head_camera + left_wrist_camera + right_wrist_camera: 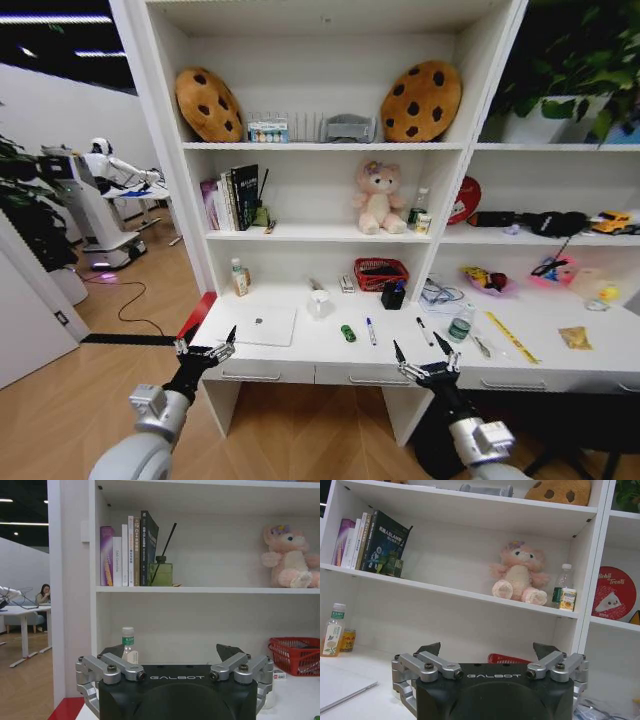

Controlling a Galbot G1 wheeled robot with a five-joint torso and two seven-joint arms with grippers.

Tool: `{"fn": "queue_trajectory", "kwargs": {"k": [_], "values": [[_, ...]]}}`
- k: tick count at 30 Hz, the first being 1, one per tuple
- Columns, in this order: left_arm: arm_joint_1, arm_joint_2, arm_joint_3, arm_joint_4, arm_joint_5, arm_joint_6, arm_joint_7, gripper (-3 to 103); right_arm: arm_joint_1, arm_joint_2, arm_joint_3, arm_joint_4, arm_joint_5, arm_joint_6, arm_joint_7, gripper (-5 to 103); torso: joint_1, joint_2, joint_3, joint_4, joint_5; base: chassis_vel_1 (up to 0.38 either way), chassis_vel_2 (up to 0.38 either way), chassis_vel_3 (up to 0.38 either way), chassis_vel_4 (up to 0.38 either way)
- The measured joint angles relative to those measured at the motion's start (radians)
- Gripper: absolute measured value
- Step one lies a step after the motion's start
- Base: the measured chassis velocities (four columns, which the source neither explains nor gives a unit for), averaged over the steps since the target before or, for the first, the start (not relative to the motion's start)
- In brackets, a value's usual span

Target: Organize the objects on the table.

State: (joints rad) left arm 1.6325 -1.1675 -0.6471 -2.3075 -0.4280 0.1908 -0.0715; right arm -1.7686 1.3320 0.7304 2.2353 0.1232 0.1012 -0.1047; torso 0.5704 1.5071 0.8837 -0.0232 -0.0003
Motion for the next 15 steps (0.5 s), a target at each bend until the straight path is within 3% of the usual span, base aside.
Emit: {"fn": "queue_trajectory", "kwargs": {"k": [5,15], "values": [[0.000,0.000,0.000,0.000,0.000,0.000,0.000,100,0.003,-0.005,0.001,-0.002,0.004,-0.002,0.001,100,0.000,0.000,0.000,0.0000,0.0003,-0.044,-0.050,0.059,0.062],[0.000,0.000,0.000,0.000,0.000,0.000,0.000,100,0.023,-0.012,-0.004,-0.028,0.014,-0.016,0.022,100,0.000,0.000,0.000,-0.0001,0.0008,-0.156,-0.139,0.146,0.136]]}}
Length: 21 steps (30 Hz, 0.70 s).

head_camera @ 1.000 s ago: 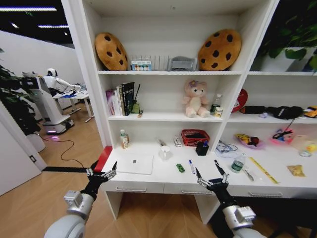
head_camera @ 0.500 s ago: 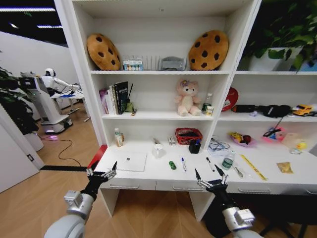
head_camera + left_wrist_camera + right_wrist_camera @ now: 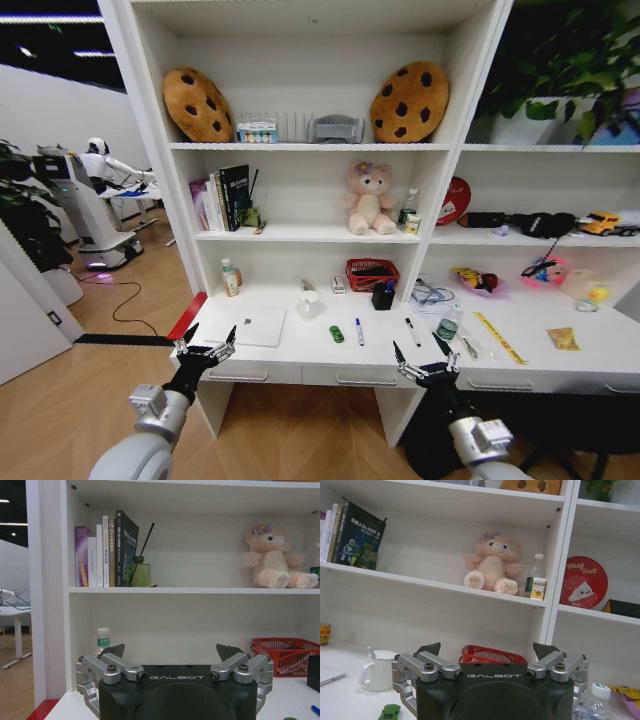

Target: Organize the objects on the table.

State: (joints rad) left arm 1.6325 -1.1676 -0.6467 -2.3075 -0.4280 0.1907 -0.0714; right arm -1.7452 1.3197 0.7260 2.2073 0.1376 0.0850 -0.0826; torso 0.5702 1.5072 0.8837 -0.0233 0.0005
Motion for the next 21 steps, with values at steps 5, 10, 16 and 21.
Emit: {"fn": "queue_trajectory", "kwargs": {"k": [5,10,16,21], "values": [[0.000,0.000,0.000,0.000,0.000,0.000,0.000,100,0.021,-0.015,0.006,-0.027,0.041,-0.007,0.001,100,0.000,0.000,0.000,0.0000,-0.0007,-0.030,-0.031,0.039,0.013],[0.000,0.000,0.000,0.000,0.000,0.000,0.000,100,0.026,-0.020,0.008,-0.027,0.049,-0.013,-0.004,100,0.000,0.000,0.000,0.0001,-0.0008,0.021,0.019,-0.017,-0.010],[0.000,0.000,0.000,0.000,0.000,0.000,0.000,100,0.028,-0.020,0.010,-0.027,0.050,-0.022,-0.014,100,0.000,0.000,0.000,0.0001,-0.0004,0.000,0.000,0.000,0.000],[0.000,0.000,0.000,0.000,0.000,0.000,0.000,100,0.029,-0.023,0.012,-0.029,0.050,-0.022,-0.017,100,0.000,0.000,0.000,0.0001,-0.0004,0.000,0.000,0.000,0.000]]}}
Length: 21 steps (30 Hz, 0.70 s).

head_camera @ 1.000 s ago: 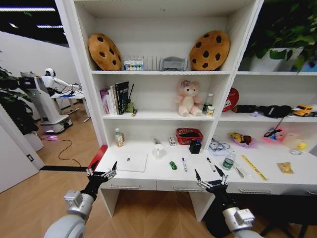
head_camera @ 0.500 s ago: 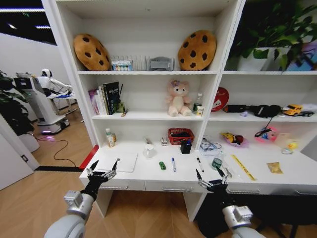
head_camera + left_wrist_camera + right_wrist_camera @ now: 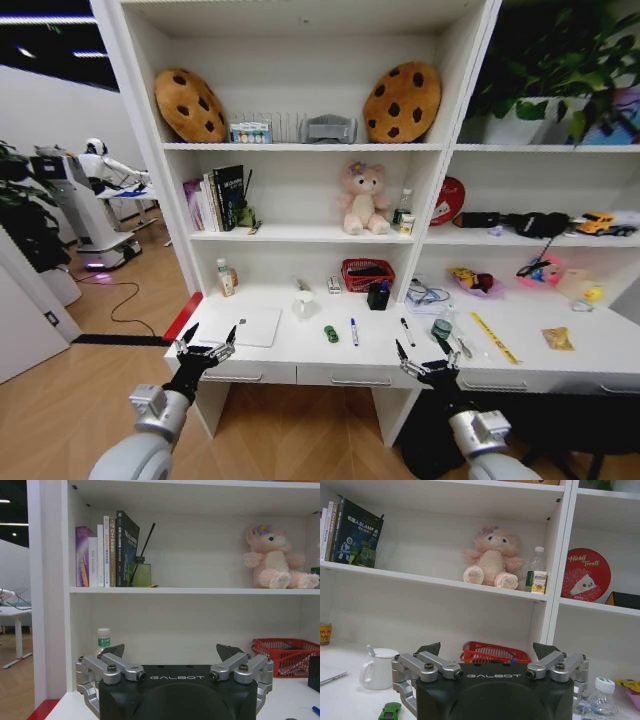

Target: Organize the objects on the table.

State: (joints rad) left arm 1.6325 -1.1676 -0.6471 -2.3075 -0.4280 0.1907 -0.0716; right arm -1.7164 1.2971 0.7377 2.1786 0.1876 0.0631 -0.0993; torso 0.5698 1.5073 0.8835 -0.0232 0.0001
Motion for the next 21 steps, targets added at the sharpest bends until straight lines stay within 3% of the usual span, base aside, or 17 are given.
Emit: {"fn": "queue_trajectory", "kwargs": {"k": [12,13,14,16,17,19,21], "values": [[0.000,0.000,0.000,0.000,0.000,0.000,0.000,100,0.000,-0.012,-0.005,-0.001,0.006,-0.013,0.007,100,0.001,0.000,0.000,0.0000,0.0000,-0.116,0.120,0.112,-0.115],[0.000,0.000,0.000,0.000,0.000,0.000,0.000,100,0.006,-0.040,-0.017,0.001,0.038,-0.073,0.019,100,0.001,-0.001,0.000,-0.0001,0.0000,-0.076,0.093,0.102,-0.115],[0.000,0.000,0.000,0.000,0.000,0.000,0.000,100,0.006,-0.040,-0.017,0.001,0.038,-0.073,0.019,100,0.001,-0.001,0.000,-0.0001,0.0000,-0.076,0.093,0.102,-0.115],[0.000,0.000,0.000,0.000,0.000,0.000,0.000,100,0.046,-0.120,-0.028,-0.002,0.142,-0.210,0.039,100,0.001,-0.001,0.000,-0.0001,0.0002,-0.071,0.031,0.007,-0.028],[0.000,0.000,0.000,0.000,0.000,0.000,0.000,100,0.046,-0.120,-0.028,-0.002,0.142,-0.210,0.039,100,0.001,-0.001,0.000,-0.0001,0.0002,-0.066,0.031,-0.026,-0.033],[0.000,0.000,0.000,0.000,0.000,0.000,0.000,100,0.066,-0.213,-0.021,-0.015,0.219,-0.331,0.048,100,0.000,0.000,0.000,0.0000,-0.0001,0.000,0.000,0.000,0.000],[0.000,0.000,0.000,0.000,0.000,0.000,0.000,100,0.072,-0.245,-0.026,-0.017,0.247,-0.370,0.055,100,0.000,0.000,0.000,-0.0001,0.0000,0.000,0.000,0.000,0.000]]}}
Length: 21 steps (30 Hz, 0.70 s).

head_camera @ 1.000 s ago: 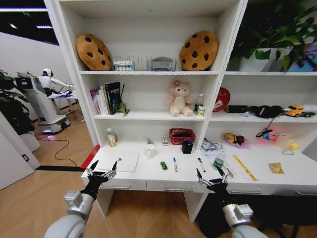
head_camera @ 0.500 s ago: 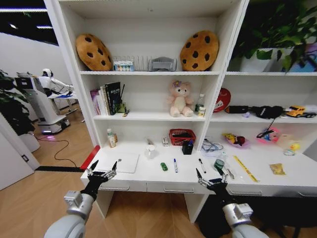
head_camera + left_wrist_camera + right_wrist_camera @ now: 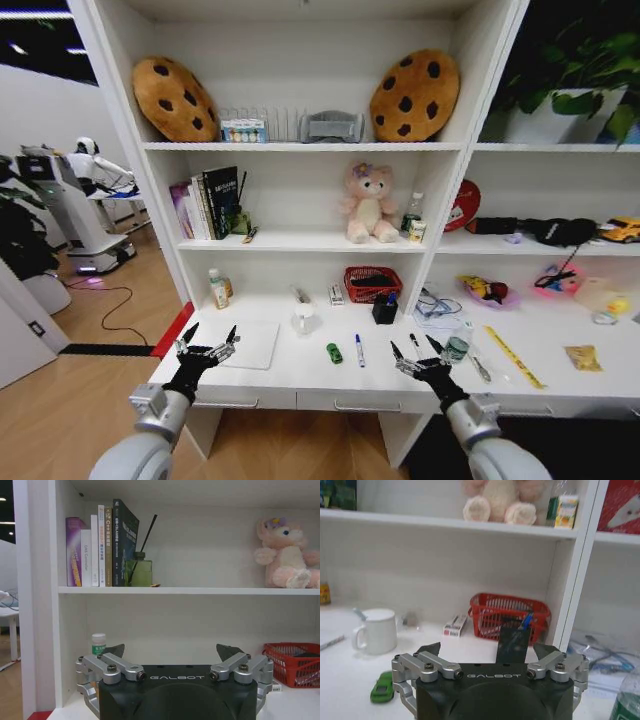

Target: Organize the objects on the table.

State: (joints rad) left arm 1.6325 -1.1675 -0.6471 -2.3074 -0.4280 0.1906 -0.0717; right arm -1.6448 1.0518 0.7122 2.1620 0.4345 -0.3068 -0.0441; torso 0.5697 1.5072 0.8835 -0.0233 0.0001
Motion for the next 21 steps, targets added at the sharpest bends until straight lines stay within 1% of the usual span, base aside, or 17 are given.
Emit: {"fn": "queue_trajectory", "kwargs": {"k": [1,2,3,4,5,9,10,11,13,14,15,16,17,19,20,21], "values": [[0.000,0.000,0.000,0.000,0.000,0.000,0.000,100,0.008,-0.032,-0.012,0.000,0.033,-0.037,0.009,100,0.000,0.000,0.000,0.0004,-0.0001,0.043,-0.011,-0.004,0.052],[0.000,0.000,0.000,0.000,0.000,0.000,0.000,100,0.008,-0.032,-0.012,0.000,0.033,-0.037,0.009,100,0.000,0.000,0.000,0.0004,-0.0001,0.043,-0.011,-0.004,0.052],[0.000,0.000,0.000,0.000,0.000,0.000,0.000,100,0.013,-0.049,-0.024,0.001,0.053,-0.061,0.018,100,0.000,0.000,0.000,0.0004,-0.0003,0.033,-0.026,-0.037,0.052],[0.000,0.000,0.000,0.000,0.000,0.000,0.000,100,0.033,-0.068,-0.050,-0.007,0.074,-0.091,0.027,100,0.000,0.000,0.000,-0.0005,0.0001,0.000,0.000,0.000,0.000],[0.000,0.000,0.000,0.000,0.000,0.000,0.000,100,0.033,-0.068,-0.050,-0.007,0.074,-0.091,0.027,100,0.000,0.000,0.000,-0.0005,0.0001,0.000,0.000,0.000,0.000],[0.000,0.000,0.000,0.000,0.000,0.000,0.000,100,0.150,-0.089,-0.167,-0.066,0.088,-0.125,0.043,100,0.000,0.000,0.000,0.0002,0.0001,0.000,0.000,0.000,0.000],[0.000,0.000,0.000,0.000,0.000,0.000,0.000,100,0.186,-0.090,-0.206,-0.083,0.097,-0.135,0.053,100,0.000,0.000,0.000,0.0003,-0.0001,0.000,0.000,0.000,0.000],[0.000,0.000,0.000,0.000,0.000,0.000,0.000,100,0.186,-0.090,-0.206,-0.083,0.097,-0.135,0.053,100,0.000,0.000,0.000,0.0003,-0.0001,0.000,0.000,0.000,0.000],[0.000,0.000,0.000,0.000,0.000,0.000,0.000,100,0.240,-0.086,-0.265,-0.114,0.119,-0.157,0.080,100,0.000,0.000,0.000,0.0003,-0.0004,0.000,0.000,0.000,0.000],[0.000,0.000,0.000,0.000,0.000,0.000,0.000,100,0.240,-0.086,-0.265,-0.114,0.119,-0.157,0.080,100,0.000,0.000,0.000,0.0003,-0.0004,0.000,0.000,0.000,0.000],[0.000,0.000,0.000,0.000,0.000,0.000,0.000,100,0.293,-0.071,-0.333,-0.153,0.137,-0.174,0.117,100,0.000,0.000,0.000,0.0002,0.0000,0.000,0.000,0.000,0.000],[0.000,0.000,0.000,0.000,0.000,0.000,0.000,100,0.312,-0.063,-0.358,-0.170,0.137,-0.176,0.130,100,0.000,0.000,0.000,0.0002,-0.0004,0.000,0.000,0.000,0.000],[0.000,0.000,0.000,0.000,0.000,0.000,0.000,100,0.312,-0.063,-0.358,-0.170,0.137,-0.176,0.130,100,0.000,0.000,0.000,0.0002,-0.0004,0.000,0.000,0.000,0.000],[0.000,0.000,0.000,0.000,0.000,0.000,0.000,100,0.366,-0.037,-0.425,-0.216,0.128,-0.180,0.149,100,0.000,0.000,0.000,0.0000,-0.0002,0.000,0.000,0.000,0.000],[0.000,0.000,0.000,0.000,0.000,0.000,0.000,100,0.366,-0.037,-0.425,-0.216,0.128,-0.180,0.149,100,0.000,0.000,0.000,0.0000,-0.0002,0.000,0.000,0.000,0.000],[0.000,0.000,0.000,0.000,0.000,0.000,0.000,100,0.388,-0.026,-0.449,-0.234,0.121,-0.181,0.152,100,0.000,0.000,0.000,0.0000,0.0000,0.000,0.000,0.000,0.000]]}}
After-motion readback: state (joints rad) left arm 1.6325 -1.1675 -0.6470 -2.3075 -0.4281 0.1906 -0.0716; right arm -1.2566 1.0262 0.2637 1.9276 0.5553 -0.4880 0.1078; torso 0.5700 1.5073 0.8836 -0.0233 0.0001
